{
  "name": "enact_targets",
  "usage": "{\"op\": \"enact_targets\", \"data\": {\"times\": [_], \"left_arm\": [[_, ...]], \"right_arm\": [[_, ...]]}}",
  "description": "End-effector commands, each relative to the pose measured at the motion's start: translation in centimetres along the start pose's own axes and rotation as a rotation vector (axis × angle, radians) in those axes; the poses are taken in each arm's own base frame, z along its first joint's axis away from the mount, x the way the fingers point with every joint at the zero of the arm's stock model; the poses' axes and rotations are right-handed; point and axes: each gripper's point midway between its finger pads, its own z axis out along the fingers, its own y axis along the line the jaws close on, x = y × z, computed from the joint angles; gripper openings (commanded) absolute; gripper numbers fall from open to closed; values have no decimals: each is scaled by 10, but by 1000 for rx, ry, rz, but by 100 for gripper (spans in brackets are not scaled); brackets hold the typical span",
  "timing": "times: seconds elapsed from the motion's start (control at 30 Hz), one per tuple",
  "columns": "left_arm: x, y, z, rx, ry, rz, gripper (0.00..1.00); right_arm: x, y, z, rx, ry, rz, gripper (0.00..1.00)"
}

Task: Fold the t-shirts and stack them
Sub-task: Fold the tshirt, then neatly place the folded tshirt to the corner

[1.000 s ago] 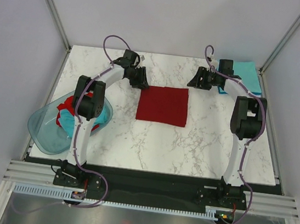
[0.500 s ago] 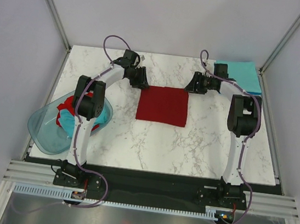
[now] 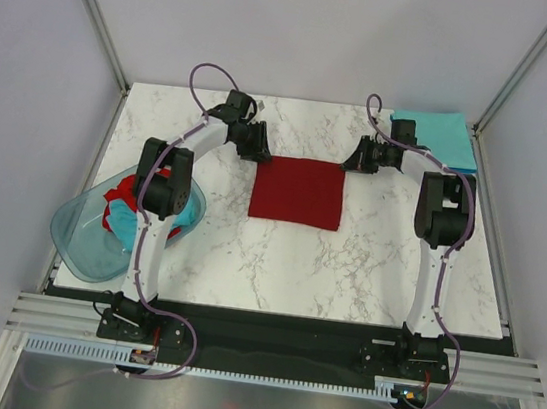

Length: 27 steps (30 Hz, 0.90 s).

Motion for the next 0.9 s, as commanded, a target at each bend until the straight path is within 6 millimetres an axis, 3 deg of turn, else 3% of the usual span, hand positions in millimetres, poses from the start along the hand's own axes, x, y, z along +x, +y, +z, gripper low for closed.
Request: {"op": "enact_targets", "data": {"times": [0.0,0.2,0.3,0.33,0.37,0.43,0.47,0.57,0.7,0.87], "left_arm": [[4,24,9,-99,18,13,41],[-8,23,3,-109,-5,25,41],[-13,13,-1,-63,-10,42,41],[-17,7,-5,-47,-19,51,42],[-21,2,-8,-30,-26,58,42],[-32,-17,-24,26,-53,81,44],[-38,-26,-31,51,-67,92,45],[-54,-52,-57,125,-110,121,47],[-63,-81,-87,207,-143,143,49],[-59,-94,-111,240,-152,144,49]], "right_arm": [[-15,-13,-9,45,-48,-33,0],[-24,-6,-16,53,-70,-41,0],[-28,0,-20,43,-78,-46,1],[-28,2,-21,42,-78,-43,6],[-33,7,-26,39,-91,-51,18],[-36,13,-31,34,-99,-47,29],[-41,19,-36,31,-113,-56,39],[-48,30,-45,21,-131,-61,50],[-41,33,-46,8,-117,-66,61],[-25,26,-38,13,-66,-60,67]]}}
